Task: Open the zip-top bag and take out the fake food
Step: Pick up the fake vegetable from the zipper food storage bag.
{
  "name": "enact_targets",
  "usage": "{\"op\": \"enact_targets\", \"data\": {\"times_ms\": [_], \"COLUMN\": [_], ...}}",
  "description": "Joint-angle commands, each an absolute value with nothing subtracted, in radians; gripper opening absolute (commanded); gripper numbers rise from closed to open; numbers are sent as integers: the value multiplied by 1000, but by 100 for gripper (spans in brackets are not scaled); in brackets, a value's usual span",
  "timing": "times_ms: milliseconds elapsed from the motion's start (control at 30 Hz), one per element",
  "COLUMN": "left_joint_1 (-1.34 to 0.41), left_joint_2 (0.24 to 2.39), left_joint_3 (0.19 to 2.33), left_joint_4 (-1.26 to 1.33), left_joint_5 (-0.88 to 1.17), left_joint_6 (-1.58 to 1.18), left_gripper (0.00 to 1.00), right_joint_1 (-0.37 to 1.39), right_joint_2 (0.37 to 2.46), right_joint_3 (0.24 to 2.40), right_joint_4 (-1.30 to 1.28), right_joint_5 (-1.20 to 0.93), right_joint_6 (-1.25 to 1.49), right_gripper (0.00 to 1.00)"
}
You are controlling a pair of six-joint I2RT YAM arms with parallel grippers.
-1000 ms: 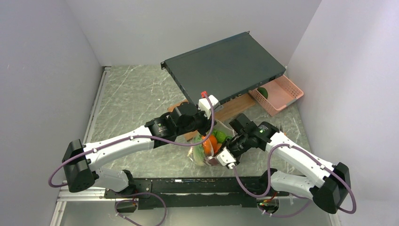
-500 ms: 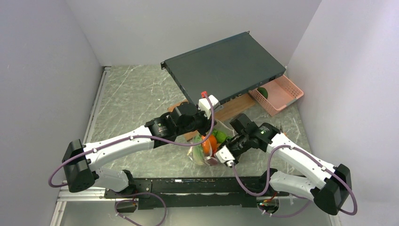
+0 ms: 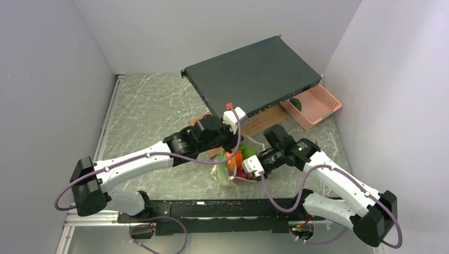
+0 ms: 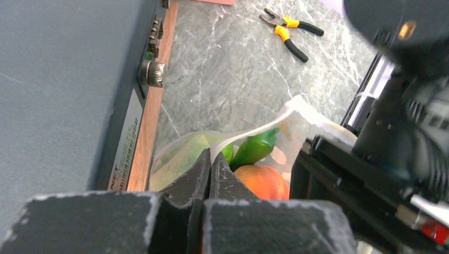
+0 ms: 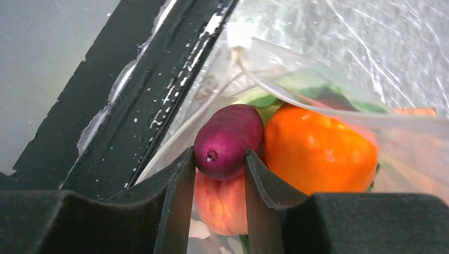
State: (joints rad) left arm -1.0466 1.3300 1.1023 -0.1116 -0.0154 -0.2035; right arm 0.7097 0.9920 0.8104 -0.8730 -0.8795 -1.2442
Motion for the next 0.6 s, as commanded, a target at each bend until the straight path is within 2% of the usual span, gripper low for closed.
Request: {"op": "enact_targets", "data": {"times_ms": [0,333,567], "left_joint_1": [-1042,-1042,-1042], "left_joint_2": [1324,1300,1283], "left_joint_3": [1091,1068,1049], "left_joint_4": [-20,-22,-19], "left_joint_5": [7,3,3], "left_joint_6": [-197,-194,-190], "left_gripper": [0,0,0], "right_joint_1": [631,473,419], "right_joint_2": [955,910,914], "right_joint_3": [880,937,983], "right_joint_4": [-800,-817,-912], "right_joint_5": [-967,-1098,-1166], "right_joint_6": [-1097,-901,-878], "right_gripper": [9,4,2]}}
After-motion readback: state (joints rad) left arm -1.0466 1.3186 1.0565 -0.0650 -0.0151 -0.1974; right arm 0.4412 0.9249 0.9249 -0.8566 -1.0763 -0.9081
